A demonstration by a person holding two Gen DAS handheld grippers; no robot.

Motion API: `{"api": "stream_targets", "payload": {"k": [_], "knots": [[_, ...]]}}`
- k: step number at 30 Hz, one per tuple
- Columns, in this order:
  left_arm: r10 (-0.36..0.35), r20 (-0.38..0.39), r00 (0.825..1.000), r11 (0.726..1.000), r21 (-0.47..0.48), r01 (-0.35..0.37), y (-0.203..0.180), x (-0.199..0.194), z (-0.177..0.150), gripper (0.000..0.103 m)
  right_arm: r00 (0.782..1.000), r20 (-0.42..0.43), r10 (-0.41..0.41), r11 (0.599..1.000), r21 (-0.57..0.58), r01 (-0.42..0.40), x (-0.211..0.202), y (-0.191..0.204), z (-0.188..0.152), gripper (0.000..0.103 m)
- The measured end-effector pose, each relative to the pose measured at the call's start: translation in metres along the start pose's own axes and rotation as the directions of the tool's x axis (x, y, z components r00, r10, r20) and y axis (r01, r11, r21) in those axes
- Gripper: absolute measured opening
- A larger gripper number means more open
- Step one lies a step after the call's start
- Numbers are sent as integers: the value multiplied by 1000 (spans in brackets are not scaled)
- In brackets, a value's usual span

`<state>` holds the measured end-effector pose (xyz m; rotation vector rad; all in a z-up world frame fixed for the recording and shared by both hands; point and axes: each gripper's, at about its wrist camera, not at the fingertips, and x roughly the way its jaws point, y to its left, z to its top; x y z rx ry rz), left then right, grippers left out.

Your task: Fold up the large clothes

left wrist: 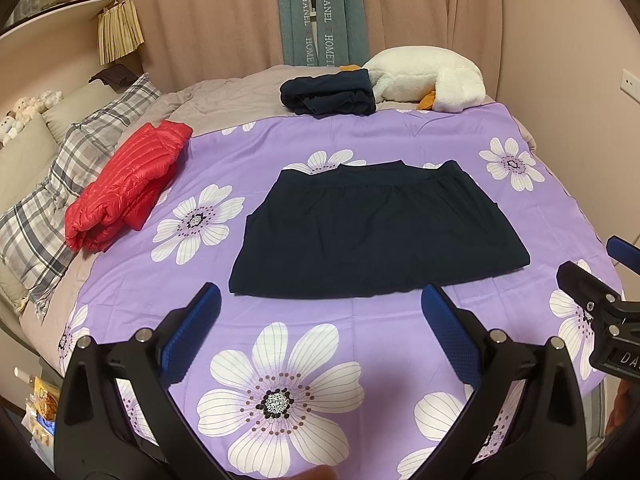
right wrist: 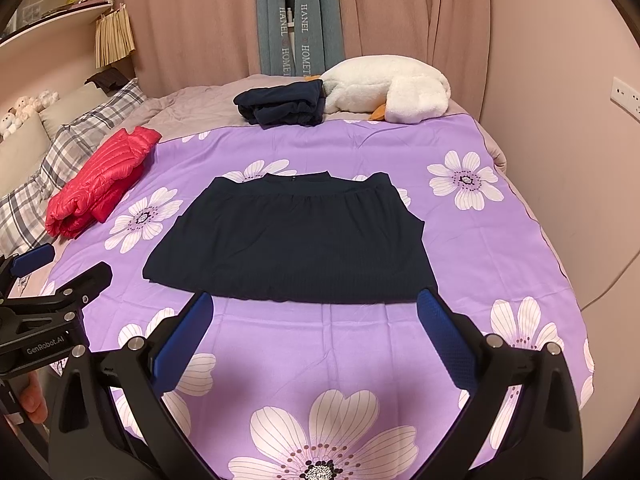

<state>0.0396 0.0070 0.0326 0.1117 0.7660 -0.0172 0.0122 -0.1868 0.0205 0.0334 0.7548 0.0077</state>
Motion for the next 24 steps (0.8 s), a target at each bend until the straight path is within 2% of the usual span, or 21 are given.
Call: {"api": "stream_targets", "payload": {"k": [24], "knots": [[-9,-13,1000,1000,4,9,-4,6,-5,101,1000,-2,1,1000,2,-1,0,1,0,102]]}}
